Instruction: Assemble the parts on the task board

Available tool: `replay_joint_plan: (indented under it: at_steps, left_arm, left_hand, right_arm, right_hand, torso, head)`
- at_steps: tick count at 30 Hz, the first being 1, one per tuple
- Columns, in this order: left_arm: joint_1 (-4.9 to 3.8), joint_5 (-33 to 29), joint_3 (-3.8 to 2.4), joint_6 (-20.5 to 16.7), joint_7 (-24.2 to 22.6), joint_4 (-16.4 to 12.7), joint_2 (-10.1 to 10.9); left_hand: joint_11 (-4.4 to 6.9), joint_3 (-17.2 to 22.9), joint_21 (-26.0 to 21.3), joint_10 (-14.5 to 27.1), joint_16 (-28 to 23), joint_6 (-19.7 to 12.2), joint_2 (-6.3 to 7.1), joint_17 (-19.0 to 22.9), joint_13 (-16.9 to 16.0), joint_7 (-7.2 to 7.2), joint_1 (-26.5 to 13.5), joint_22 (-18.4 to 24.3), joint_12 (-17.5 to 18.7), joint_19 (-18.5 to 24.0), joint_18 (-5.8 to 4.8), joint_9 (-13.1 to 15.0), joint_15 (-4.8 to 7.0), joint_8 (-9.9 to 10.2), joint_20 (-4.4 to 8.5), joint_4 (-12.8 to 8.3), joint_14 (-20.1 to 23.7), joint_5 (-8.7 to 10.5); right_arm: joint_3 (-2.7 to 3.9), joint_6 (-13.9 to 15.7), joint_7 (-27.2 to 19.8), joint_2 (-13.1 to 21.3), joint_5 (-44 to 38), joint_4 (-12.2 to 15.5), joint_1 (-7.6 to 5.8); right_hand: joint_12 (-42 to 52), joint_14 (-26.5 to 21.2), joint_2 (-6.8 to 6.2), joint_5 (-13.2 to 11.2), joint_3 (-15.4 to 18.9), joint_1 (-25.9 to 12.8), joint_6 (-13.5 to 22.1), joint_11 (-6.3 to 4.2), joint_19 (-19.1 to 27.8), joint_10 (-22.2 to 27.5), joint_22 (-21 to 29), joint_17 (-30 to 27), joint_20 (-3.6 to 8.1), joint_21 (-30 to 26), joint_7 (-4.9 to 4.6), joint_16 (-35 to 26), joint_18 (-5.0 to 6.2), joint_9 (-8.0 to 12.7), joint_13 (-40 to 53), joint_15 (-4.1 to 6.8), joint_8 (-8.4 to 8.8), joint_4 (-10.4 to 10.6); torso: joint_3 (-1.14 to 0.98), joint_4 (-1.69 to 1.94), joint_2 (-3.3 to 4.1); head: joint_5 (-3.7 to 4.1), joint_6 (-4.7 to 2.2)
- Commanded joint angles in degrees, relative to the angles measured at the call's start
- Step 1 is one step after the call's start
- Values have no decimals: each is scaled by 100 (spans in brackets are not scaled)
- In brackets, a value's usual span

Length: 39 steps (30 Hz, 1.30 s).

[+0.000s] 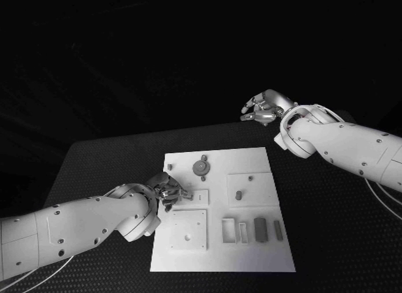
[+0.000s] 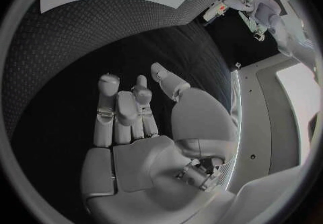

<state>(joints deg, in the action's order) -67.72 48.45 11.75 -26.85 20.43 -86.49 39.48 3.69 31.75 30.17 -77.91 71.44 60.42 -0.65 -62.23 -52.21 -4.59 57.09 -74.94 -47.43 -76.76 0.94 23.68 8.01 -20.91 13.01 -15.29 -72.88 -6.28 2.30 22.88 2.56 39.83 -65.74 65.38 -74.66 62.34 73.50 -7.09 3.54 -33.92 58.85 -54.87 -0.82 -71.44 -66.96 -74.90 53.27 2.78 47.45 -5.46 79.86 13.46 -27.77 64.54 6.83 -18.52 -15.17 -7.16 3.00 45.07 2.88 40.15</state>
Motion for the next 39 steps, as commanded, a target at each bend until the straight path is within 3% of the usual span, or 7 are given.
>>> replay_joint_plan:
  at_steps: [1,12,39]
  left_arm:
    - [6,39,-2,-75,72,16,-23]
    - [7,233,-4,-67,119,51,-66]
    - [7,652,-4,19,352,77,-154]
  left_hand:
    - [79,1,38,44,37,337,-12,22,-8,257,-53,-134,-41,-311,133,568,259,-43,277,28,-211,-25]
    - [112,-1,79,42,96,431,36,97,-8,292,-110,-131,-90,-322,137,608,290,-83,283,90,-217,-11]
    - [192,-43,162,41,237,629,176,254,25,378,-183,-128,-183,-330,138,719,366,-234,287,210,-198,112]
  right_arm:
    - [4,-102,-56,8,35,16,-6]
    - [4,-128,-56,12,53,36,-6]
    - [3,-167,-49,7,75,78,-6]
  right_hand:
    - [-19,-2,23,-20,-2,4,-38,38,-3,21,-85,3,26,-23,-59,-25,154,-6,1,-19,17,-35]
    - [-17,-2,32,-20,8,-14,-41,37,-5,22,-86,4,24,-25,-58,-25,154,-10,1,-19,16,-32]
    - [-16,-5,33,-20,25,-50,-42,36,-7,25,-87,6,21,-31,-57,-26,154,-16,2,-17,17,-22]
  torso:
    - [-2,111,-6]
    - [12,116,-2]
    - [7,117,-3]
  head:
    - [10,11]
    - [30,6]
    - [35,23]
